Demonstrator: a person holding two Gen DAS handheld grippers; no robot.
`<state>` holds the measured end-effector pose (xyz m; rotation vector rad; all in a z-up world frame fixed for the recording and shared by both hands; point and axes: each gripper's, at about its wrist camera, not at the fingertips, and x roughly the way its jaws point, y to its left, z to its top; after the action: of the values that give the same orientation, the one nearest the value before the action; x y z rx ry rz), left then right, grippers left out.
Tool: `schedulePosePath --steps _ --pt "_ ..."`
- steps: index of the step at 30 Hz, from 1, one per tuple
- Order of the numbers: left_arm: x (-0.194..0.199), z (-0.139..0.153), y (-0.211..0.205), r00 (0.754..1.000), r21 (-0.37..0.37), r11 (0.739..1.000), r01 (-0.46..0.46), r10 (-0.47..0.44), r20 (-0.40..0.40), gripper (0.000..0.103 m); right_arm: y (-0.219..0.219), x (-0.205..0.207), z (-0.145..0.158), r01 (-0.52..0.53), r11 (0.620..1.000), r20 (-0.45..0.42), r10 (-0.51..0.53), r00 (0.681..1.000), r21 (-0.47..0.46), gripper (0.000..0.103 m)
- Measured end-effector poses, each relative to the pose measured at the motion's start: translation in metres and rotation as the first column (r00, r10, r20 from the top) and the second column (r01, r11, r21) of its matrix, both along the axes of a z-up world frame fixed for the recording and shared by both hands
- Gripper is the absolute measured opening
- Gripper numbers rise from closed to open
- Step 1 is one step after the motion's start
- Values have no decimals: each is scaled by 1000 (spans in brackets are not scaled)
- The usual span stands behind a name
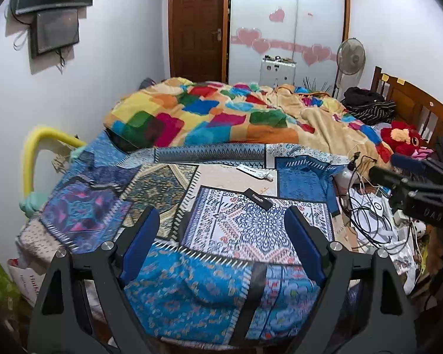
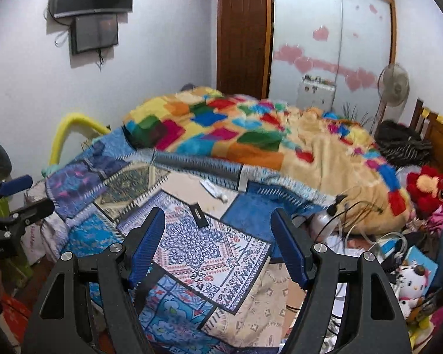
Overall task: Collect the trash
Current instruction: 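Raise both tools back toward the remaining items on the bed, then grasp the white tube with right gripper while left grasps the black card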
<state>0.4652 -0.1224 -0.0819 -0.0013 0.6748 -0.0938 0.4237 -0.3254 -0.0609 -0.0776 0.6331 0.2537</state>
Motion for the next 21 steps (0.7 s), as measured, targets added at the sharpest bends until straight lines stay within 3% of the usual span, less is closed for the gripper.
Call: schedulePosePath --steps 9,15,21 --pt "94 -68 1 995 -10 998 -61 60 -78 86 2 90 -69 -16 1000 -103 16 995 3 71" --pt "144 -116 5 987 -19 996 -88 84 -139 86 5 158 -124 7 996 -224 14 975 94 70" --pt "175 -152 4 976 -18 996 -84 79 -202 86 14 214 -162 8 986 -298 43 954 166 45"
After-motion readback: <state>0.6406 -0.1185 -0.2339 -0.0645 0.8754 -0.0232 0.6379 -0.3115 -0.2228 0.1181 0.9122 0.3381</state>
